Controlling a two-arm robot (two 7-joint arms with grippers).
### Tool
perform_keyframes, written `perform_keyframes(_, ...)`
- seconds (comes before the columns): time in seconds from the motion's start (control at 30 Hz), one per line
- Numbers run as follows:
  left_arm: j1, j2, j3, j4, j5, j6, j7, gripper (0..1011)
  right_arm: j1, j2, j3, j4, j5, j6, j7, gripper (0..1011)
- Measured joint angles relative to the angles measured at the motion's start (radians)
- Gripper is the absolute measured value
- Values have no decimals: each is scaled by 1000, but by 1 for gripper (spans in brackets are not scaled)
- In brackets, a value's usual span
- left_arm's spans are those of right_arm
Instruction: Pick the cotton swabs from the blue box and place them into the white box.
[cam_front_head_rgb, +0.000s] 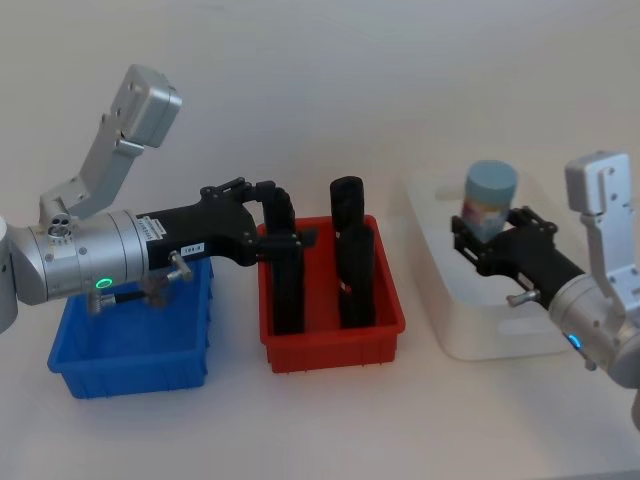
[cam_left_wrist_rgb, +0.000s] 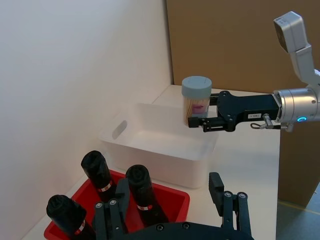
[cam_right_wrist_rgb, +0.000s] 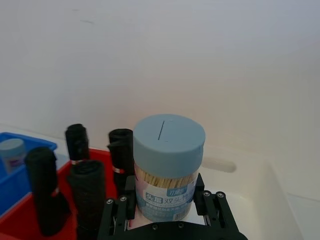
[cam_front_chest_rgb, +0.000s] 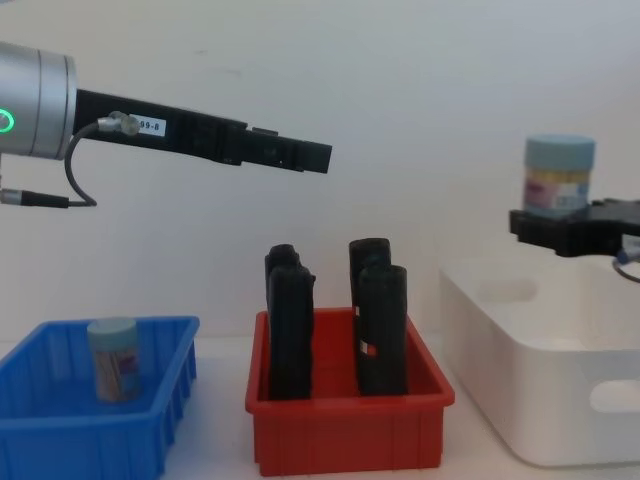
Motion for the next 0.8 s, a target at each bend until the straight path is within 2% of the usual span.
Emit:
perform_keyframes(0.1,0,0,0,0,0,0,0,1004,16,2,12,47,7,-9,-33,646)
perform_keyframes(0.3,0,0,0,0,0,0,0,1004,61,-6,25,150,10,-20,-56,646)
perform_keyframes(0.33,0,0,0,0,0,0,0,1004,61,-6,25,150,10,-20,-56,646)
perform_keyframes(0.63,0,0,0,0,0,0,0,1004,146,-32,22,321,-3,-32,-28,646)
perform_keyframes(0.8,0,0,0,0,0,0,0,1004,176,-44,16,379,-10,-38,-9,646)
